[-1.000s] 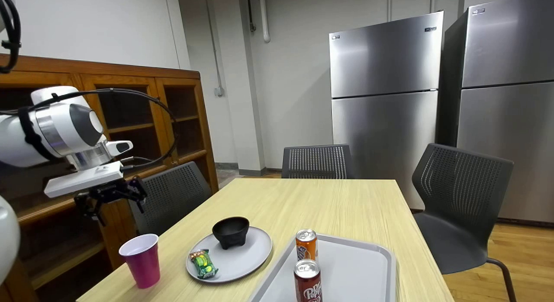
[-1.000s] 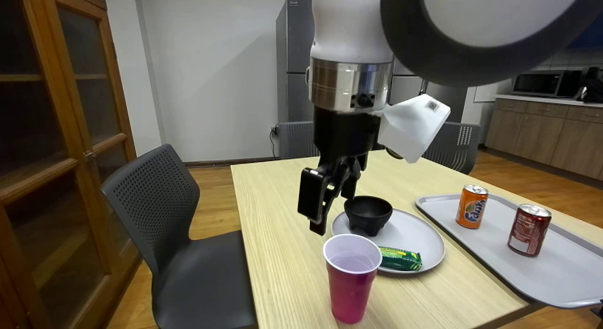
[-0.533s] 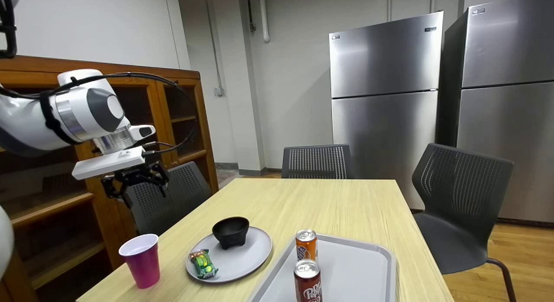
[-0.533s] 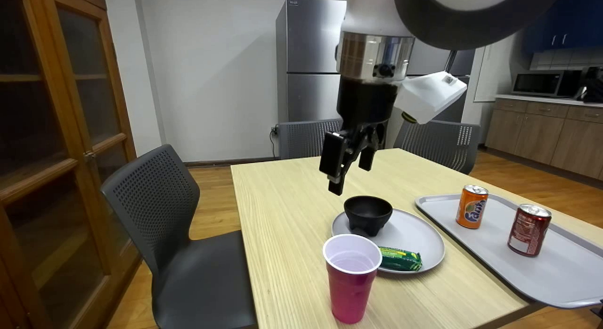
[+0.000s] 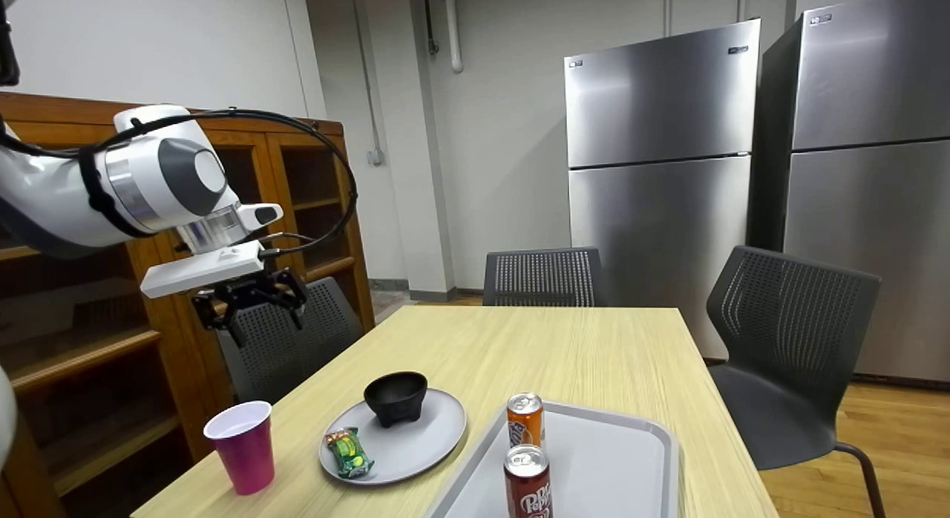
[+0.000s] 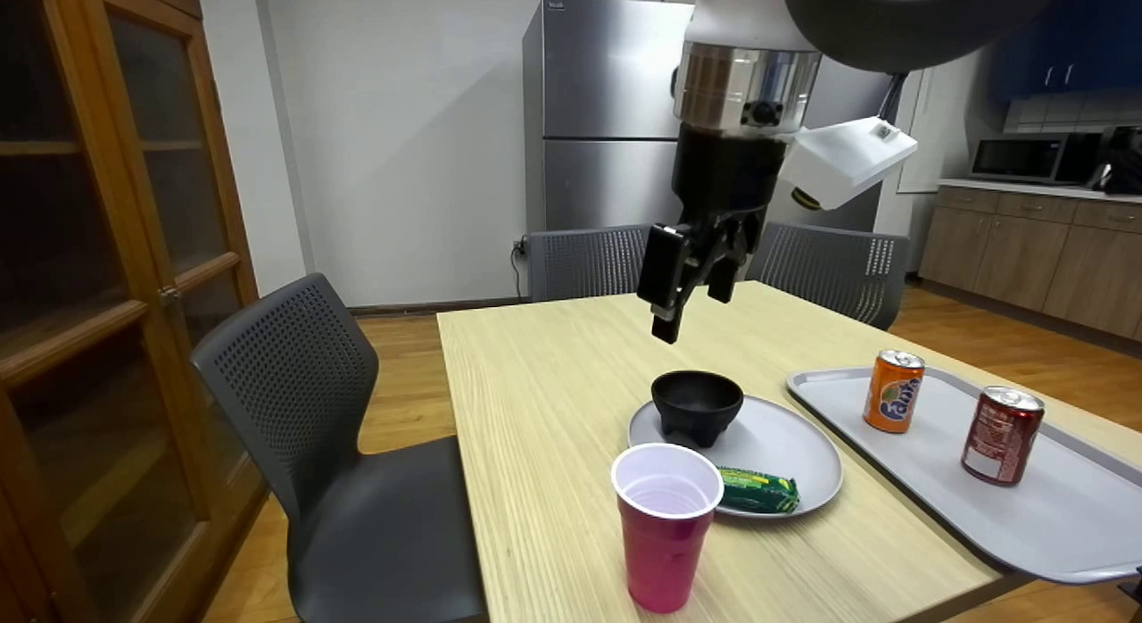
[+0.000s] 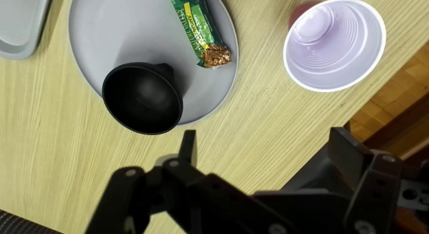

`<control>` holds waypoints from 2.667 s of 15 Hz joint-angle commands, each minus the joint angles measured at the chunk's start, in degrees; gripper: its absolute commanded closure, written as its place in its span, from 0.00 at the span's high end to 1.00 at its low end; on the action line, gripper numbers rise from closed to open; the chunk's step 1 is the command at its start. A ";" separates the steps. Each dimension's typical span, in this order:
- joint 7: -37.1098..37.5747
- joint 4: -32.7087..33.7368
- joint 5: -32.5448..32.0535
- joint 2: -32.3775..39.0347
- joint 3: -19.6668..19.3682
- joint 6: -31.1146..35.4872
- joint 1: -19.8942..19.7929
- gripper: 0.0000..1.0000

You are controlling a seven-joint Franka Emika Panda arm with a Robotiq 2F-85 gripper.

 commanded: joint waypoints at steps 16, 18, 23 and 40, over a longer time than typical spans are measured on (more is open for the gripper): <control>0.27 6.36 1.16 9.47 -1.76 3.45 -5.31 1.00; 0.36 8.57 1.00 13.00 -2.77 5.07 -5.83 1.00; 0.41 14.92 1.00 22.06 -5.18 7.68 -5.89 1.00; 2.11 27.99 0.03 40.55 -10.90 8.05 -0.54 1.00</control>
